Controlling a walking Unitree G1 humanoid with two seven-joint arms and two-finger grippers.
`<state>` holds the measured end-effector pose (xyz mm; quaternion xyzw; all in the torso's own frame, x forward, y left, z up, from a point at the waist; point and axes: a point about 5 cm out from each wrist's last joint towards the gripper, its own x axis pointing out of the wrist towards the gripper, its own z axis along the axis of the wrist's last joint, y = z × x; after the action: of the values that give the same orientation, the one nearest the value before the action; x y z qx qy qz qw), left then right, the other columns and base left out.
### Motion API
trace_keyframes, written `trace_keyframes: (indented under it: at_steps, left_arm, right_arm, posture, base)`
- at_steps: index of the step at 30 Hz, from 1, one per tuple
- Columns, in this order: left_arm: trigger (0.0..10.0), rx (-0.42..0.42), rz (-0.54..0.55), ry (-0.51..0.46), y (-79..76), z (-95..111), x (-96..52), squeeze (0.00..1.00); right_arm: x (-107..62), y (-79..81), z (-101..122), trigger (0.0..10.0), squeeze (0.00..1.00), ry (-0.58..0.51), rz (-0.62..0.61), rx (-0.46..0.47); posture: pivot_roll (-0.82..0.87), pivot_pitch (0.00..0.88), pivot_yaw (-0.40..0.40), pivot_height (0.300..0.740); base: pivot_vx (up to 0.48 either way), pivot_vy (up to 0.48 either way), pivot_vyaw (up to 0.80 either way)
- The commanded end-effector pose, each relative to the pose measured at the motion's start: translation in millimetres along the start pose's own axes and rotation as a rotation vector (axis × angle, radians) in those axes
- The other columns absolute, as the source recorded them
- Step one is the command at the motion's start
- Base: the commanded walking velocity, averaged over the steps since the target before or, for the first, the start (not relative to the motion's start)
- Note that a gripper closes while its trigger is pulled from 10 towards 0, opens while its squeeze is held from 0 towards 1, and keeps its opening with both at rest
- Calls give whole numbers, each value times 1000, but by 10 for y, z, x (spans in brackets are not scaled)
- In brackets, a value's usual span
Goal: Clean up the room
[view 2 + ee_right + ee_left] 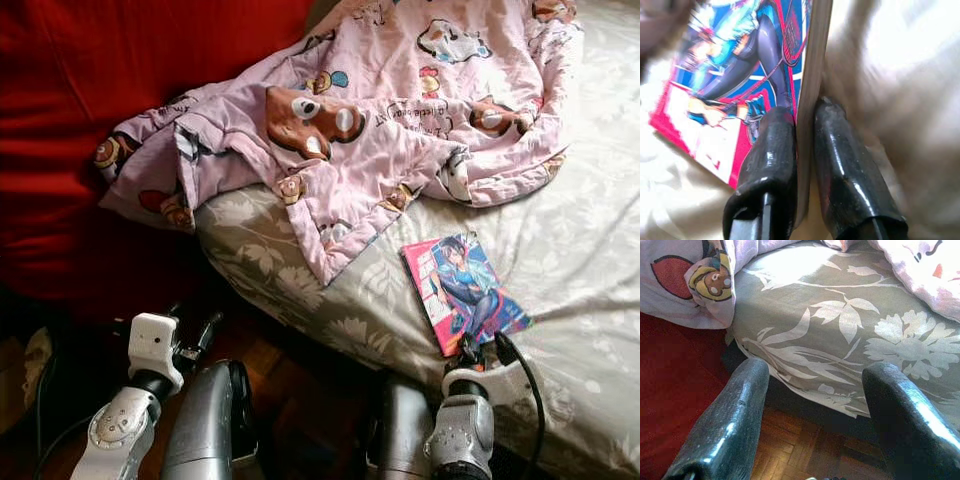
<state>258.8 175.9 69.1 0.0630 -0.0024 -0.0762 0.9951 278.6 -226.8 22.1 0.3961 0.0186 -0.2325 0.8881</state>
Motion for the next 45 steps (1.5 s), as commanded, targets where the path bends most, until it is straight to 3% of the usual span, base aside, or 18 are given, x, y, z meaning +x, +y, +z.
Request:
trace_keyframes:
  at_steps: [1,9,12,15,20,23,28,34,35,36,37,38,40,41,42,43,45]
  left_arm:
    - [10000,18,-4,32,2,-74,-55,0]
    - [10000,15,-4,32,-9,-76,-54,0]
    - [10000,15,-5,32,-11,-77,-54,0]
    - [10000,17,-3,32,-14,-78,-54,0]
    - [10000,19,-4,31,-12,-81,-63,0]
    - [10000,22,-6,33,-9,-84,-68,0]
    - [10000,27,-13,30,-18,-81,-66,0]
    - [10000,32,-20,32,-32,-90,-72,0]
    - [10000,33,-21,32,-34,-90,-72,0]
    - [10000,34,-22,32,-35,-90,-72,0]
    - [10000,35,-22,32,-37,-91,-71,0]
    - [10000,37,-24,31,-38,-91,-70,0]
    - [10000,38,-25,31,-39,-91,-71,0]
    - [10000,40,-25,31,-41,-92,-72,0]
    - [10000,41,-25,31,-42,-93,-73,0]
    - [10000,42,-26,31,-43,-95,-74,0]
    - [10000,45,-28,32,-45,-96,-76,0]
  right_arm:
    - [5,33,152,0,0,-72,12,-29]
    - [-5,220,271,0,0,-124,99,-102]
    - [-17,220,196,0,0,-71,93,-47]
    - [-64,101,6,0,0,40,40,29]
    - [-161,-185,-86,0,0,58,-170,266]
    - [-270,-397,-191,0,0,108,-296,320]
    - [-360,-511,-245,0,0,138,-307,320]
    - [-423,-485,-312,0,0,173,-251,302]
    - [-423,-488,-324,1333,0,183,-247,289]
    - [-423,-490,-331,1333,0,189,-245,281]
    - [-422,-494,-338,4235,0,194,-244,269]
    - [-417,-502,-342,10000,0,199,-246,259]
    - [-412,-509,-336,10000,0,200,-243,255]
    - [-408,-506,-328,10000,192,197,-237,256]
    - [-406,-504,-322,10000,192,196,-233,256]
    - [-402,-501,-315,10000,1000,193,-229,253]
    - [-391,-486,-303,10000,1000,190,-220,247]
  posture:
    - [134,259,8,560]
    - [130,259,4,560]
    - [131,259,3,560]
    - [134,258,0,560]
    - [137,259,0,560]
    - [132,253,0,560]
    - [135,248,-1,560]
    - [130,240,-1,560]
    - [130,240,-1,560]
    - [130,240,-1,560]
    - [132,240,-1,560]
    - [132,240,-1,560]
    - [133,238,-2,560]
    - [133,239,-2,560]
    - [133,239,-2,560]
    - [133,239,-2,560]
    - [133,239,-2,560]
  base:
    - [0,0,0]
    - [0,0,0]
    - [0,0,0]
    - [0,0,0]
    - [0,0,0]
    - [0,0,0]
    - [0,0,0]
    - [0,0,0]
    - [0,0,0]
    - [0,0,0]
    - [0,0,0]
    - [0,0,0]
    - [0,0,0]
    - [0,0,0]
    - [0,0,0]
    - [0,0,0]
    - [0,0,0]
